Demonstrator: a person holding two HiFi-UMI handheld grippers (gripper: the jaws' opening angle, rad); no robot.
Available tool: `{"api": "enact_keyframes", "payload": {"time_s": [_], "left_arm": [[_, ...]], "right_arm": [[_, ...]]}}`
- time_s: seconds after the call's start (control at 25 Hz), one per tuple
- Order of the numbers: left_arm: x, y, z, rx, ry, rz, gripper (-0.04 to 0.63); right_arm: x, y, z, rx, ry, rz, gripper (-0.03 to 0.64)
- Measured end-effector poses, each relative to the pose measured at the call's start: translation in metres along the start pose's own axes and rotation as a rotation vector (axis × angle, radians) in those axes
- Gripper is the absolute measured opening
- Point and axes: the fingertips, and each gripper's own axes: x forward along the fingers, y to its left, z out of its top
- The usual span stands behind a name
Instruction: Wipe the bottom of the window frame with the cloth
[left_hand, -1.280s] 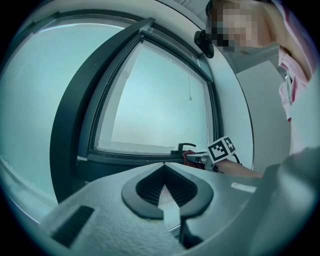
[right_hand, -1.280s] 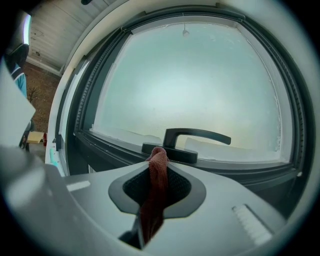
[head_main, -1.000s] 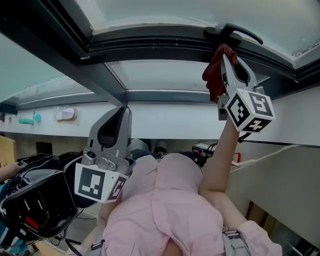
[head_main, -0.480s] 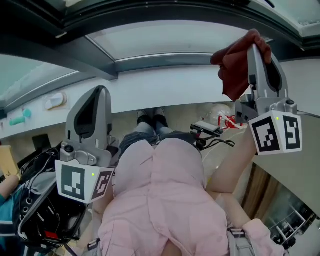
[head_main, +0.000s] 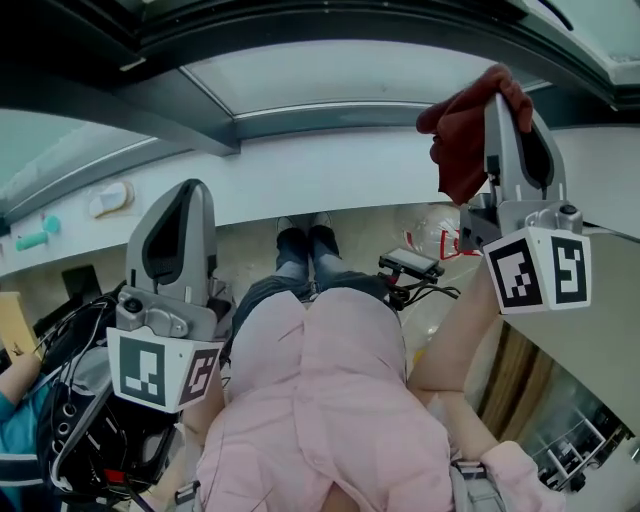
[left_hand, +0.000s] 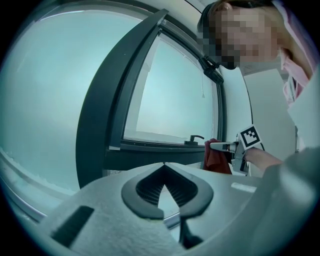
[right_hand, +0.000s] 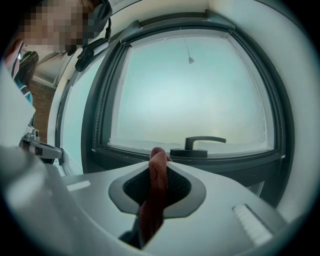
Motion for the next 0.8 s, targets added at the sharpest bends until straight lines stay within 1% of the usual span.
{"api": "enact_keyframes", "payload": {"time_s": [0.12,0.32,0.44,0.56,0.68,0.8], "left_arm": [[-0.009,0.01,0.0,0.003,-0.01,0.046,-0.002],[-0.029,0.026,0.01,0.002,-0.034,0.115,-0.002],[-0.048,0.04,0.017,-0.001,-0.052,0.178,-0.002],[-0.069,0.056,0.025,-0.003,-0.088,0.273,-0.002],[-0.09,0.069,0.028,-0.004,-0.114,0.36,-0.003],[-0.109,0.078,0.027,-0.01,-0.123,0.428,-0.002]], "right_arm": [[0.031,0.037,-0.013,0.007,0.01,0.106,0.051],[0.077,0.131,-0.036,-0.009,0.084,0.342,0.051],[0.097,0.18,-0.041,-0.024,0.117,0.448,0.051],[0.119,0.226,-0.043,-0.05,0.128,0.56,0.051],[0.141,0.261,-0.045,-0.067,0.125,0.637,0.052],[0.159,0.288,-0.049,-0.086,0.12,0.671,0.052]]}}
